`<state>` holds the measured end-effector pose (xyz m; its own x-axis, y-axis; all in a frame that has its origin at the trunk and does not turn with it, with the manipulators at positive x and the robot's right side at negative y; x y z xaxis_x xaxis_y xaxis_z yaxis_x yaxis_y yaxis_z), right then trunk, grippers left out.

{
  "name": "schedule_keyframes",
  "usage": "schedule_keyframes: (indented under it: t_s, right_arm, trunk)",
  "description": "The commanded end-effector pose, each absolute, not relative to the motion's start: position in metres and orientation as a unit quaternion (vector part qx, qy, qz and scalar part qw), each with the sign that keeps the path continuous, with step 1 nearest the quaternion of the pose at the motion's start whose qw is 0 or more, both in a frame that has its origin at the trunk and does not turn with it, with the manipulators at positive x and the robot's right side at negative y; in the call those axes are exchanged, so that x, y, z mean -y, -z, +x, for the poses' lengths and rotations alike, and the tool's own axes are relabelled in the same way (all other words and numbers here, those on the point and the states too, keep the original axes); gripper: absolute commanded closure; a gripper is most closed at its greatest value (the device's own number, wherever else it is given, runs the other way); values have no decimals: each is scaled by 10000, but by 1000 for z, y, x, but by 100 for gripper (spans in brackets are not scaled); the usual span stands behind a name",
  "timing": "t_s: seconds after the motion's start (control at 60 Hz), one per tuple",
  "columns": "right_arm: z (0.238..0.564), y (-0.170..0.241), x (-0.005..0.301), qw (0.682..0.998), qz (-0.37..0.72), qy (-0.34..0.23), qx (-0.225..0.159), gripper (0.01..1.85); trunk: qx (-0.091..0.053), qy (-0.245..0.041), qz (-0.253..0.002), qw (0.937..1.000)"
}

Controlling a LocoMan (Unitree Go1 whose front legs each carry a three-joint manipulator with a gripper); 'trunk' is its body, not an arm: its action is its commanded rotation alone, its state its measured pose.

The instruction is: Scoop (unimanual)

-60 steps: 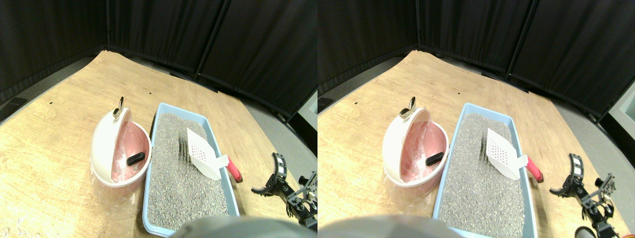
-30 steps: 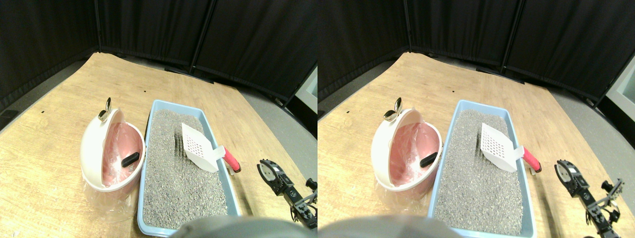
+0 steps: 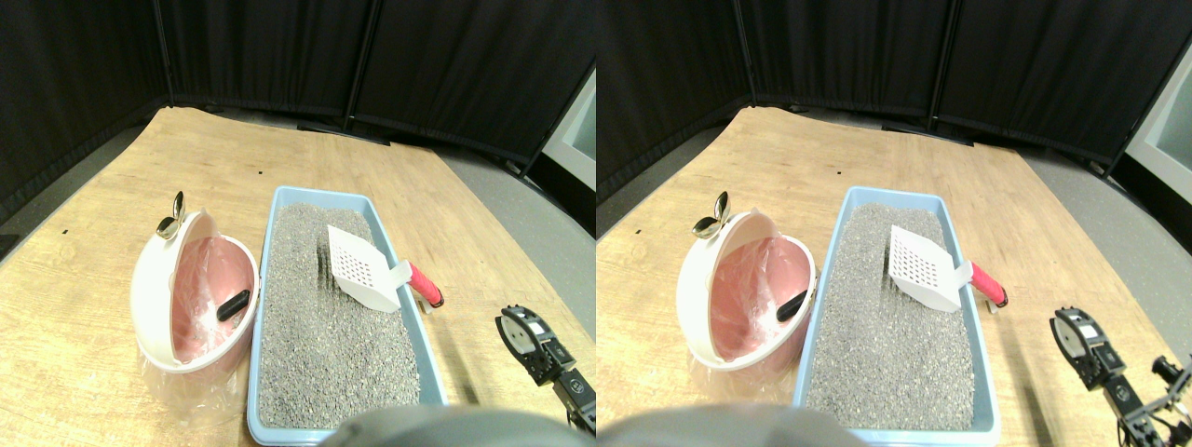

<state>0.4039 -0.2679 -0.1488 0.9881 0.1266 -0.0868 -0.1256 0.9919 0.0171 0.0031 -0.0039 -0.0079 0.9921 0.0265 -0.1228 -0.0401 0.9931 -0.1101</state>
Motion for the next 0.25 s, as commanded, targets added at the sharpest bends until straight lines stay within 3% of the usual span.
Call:
schedule_keyframes:
  t_s: [0.017,0.25]
  right_arm:
    - [402,140,261,9963,111,-837,-127,180]
    - [395,139,266,9975,118,-690,-70,180]
  trunk:
    - [-466,-110,-614,9970]
    - [-461,11,-595,9972]
